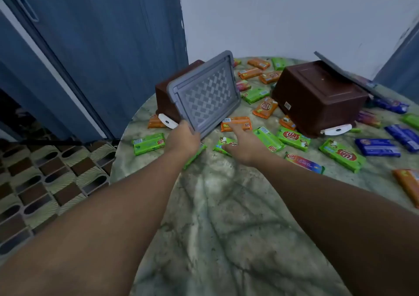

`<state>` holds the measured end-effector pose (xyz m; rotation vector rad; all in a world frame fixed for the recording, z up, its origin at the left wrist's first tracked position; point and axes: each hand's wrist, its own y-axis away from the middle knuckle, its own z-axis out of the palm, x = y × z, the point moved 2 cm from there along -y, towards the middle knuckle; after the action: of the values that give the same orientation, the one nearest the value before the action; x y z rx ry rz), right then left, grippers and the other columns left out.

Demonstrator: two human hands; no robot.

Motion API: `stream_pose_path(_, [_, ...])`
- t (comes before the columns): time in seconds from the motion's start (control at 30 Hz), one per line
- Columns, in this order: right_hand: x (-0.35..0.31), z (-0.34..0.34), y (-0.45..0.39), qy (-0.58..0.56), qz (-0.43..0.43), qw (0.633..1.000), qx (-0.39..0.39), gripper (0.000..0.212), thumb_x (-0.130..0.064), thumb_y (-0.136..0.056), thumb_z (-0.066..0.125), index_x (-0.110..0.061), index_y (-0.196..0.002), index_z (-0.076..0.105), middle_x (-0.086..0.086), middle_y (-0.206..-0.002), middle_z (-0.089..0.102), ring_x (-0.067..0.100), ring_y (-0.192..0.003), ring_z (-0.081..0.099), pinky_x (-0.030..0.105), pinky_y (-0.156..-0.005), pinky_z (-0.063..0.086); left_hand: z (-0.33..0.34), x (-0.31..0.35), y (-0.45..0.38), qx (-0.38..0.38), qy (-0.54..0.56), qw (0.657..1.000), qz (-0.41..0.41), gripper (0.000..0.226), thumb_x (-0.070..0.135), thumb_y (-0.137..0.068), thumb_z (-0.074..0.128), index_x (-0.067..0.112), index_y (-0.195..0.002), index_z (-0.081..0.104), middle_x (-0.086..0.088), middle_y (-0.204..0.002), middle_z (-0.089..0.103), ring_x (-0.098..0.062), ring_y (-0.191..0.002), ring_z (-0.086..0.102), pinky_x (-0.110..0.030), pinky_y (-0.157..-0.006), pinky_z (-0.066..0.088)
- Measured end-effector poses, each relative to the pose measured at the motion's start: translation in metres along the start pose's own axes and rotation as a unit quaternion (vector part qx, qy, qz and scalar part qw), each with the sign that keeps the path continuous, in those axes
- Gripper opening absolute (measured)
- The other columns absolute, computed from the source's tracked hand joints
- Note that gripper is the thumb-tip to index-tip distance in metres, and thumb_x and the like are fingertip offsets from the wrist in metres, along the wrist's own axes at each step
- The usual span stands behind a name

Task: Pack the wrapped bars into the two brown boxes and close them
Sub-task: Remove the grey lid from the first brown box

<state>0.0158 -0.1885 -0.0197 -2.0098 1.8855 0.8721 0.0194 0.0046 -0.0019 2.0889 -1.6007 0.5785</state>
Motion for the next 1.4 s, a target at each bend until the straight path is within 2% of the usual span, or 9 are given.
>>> stream_pose_path(0.23, [-0.025,0.014,-0.022,-0.026,0.027,0.999,0.030,0.077,-0.044,-0.098,0.063,-0.033,-0.161,0.021,0.015,-0.157,0.039,0.035,-0.142,0.039,0.043,-0.112,0.037,-0.004,-0.020,-0.055,0.039,0.243,0.959,-0.142,0.062,0.034,-0.086,0.070,0.005,-0.134,0.042,-0.017,-0.127,0.059,-0.038,-0.111,0.061,-0.050,-0.095,0.053])
stream_pose_path(0.5, [-0.039,0.017,-0.039,-0.023,0.056,0.997,0.048,0.078,-0.045,-0.098,0.063,-0.032,-0.162,0.020,0.017,-0.160,0.036,0.036,-0.144,0.039,0.041,-0.114,0.035,0.007,-0.015,-0.085,-0.015,0.309,0.943,-0.123,0.037,0.030,-0.094,0.068,0.010,-0.122,0.052,-0.003,-0.112,0.059,-0.025,-0.098,0.057,-0.038,-0.088,0.049])
stream_pose_path(0.63, [-0.039,0.016,-0.045,-0.029,0.058,0.997,0.049,0.079,-0.046,-0.097,0.063,-0.032,-0.162,0.020,0.018,-0.159,0.037,0.035,-0.142,0.041,0.041,-0.111,0.038,0.004,-0.006,-0.080,0.003,0.290,0.952,-0.096,0.018,0.022,-0.100,0.056,0.012,-0.114,0.050,-0.001,-0.103,0.056,-0.027,-0.100,0.058,-0.034,-0.082,0.042])
stream_pose_path(0.73, [-0.040,0.015,-0.049,-0.045,0.065,0.996,0.049,0.081,-0.050,-0.097,0.061,-0.032,-0.163,0.017,0.016,-0.160,0.036,0.035,-0.140,0.044,0.042,-0.110,0.040,-0.007,0.004,-0.069,0.051,0.307,0.949,-0.047,0.013,0.013,-0.102,0.040,0.008,-0.114,0.043,0.000,-0.092,0.054,-0.024,-0.083,0.054,-0.037,-0.075,0.042])
stream_pose_path(0.9, [-0.038,0.002,-0.054,-0.121,0.087,0.984,0.095,0.088,-0.072,-0.088,0.050,-0.026,-0.159,0.025,0.015,-0.154,0.041,0.037,-0.139,0.046,0.052,-0.112,0.042,-0.032,0.002,-0.057,0.132,0.327,0.936,-0.001,0.012,0.011,-0.104,0.033,0.014,-0.112,0.041,0.013,-0.081,0.045,0.000,-0.067,0.043,-0.025,-0.065,0.029])
stream_pose_path(1.03, [-0.030,-0.011,-0.050,-0.146,0.113,0.966,0.180,0.078,-0.056,-0.103,0.045,-0.017,-0.163,0.015,0.017,-0.163,0.024,0.038,-0.149,0.028,0.053,-0.121,0.028,-0.052,-0.019,-0.061,0.167,0.296,0.940,-0.037,0.026,0.016,-0.103,0.034,0.013,-0.117,0.056,0.006,-0.092,0.056,-0.022,-0.085,0.053,-0.026,-0.071,0.030])
stream_pose_path(1.1, [-0.024,-0.018,-0.046,-0.145,0.126,0.956,0.221,0.079,-0.054,-0.105,0.042,-0.014,-0.164,0.010,0.016,-0.167,0.018,0.035,-0.153,0.020,0.049,-0.124,0.021,-0.058,-0.030,-0.067,0.166,0.273,0.947,-0.045,0.026,0.018,-0.103,0.034,0.014,-0.104,0.059,-0.001,-0.095,0.059,-0.026,-0.090,0.053,-0.029,-0.074,0.031])
stream_pose_path(1.27, [-0.014,-0.021,-0.043,-0.259,0.152,0.928,0.220,0.058,-0.048,-0.107,0.036,-0.012,-0.151,0.035,0.016,-0.150,0.048,0.038,-0.137,0.047,0.050,-0.114,0.036,-0.062,-0.043,-0.072,0.150,0.271,0.950,-0.050,0.031,0.021,-0.101,0.036,0.019,-0.071,0.044,0.002,-0.072,0.049,-0.023,-0.074,0.046,-0.034,-0.067,0.030])
stream_pose_path(1.4, [-0.013,-0.013,-0.030,-0.305,0.152,0.914,0.220,0.041,-0.041,-0.110,0.032,-0.011,-0.135,0.045,0.015,-0.132,0.057,0.033,-0.125,0.053,0.052,-0.109,0.039,-0.060,-0.046,-0.067,0.146,0.230,0.962,-0.030,0.021,0.026,-0.103,0.038,0.015,-0.087,0.047,0.006,-0.075,0.048,-0.024,-0.077,0.048,-0.033,-0.073,0.032])
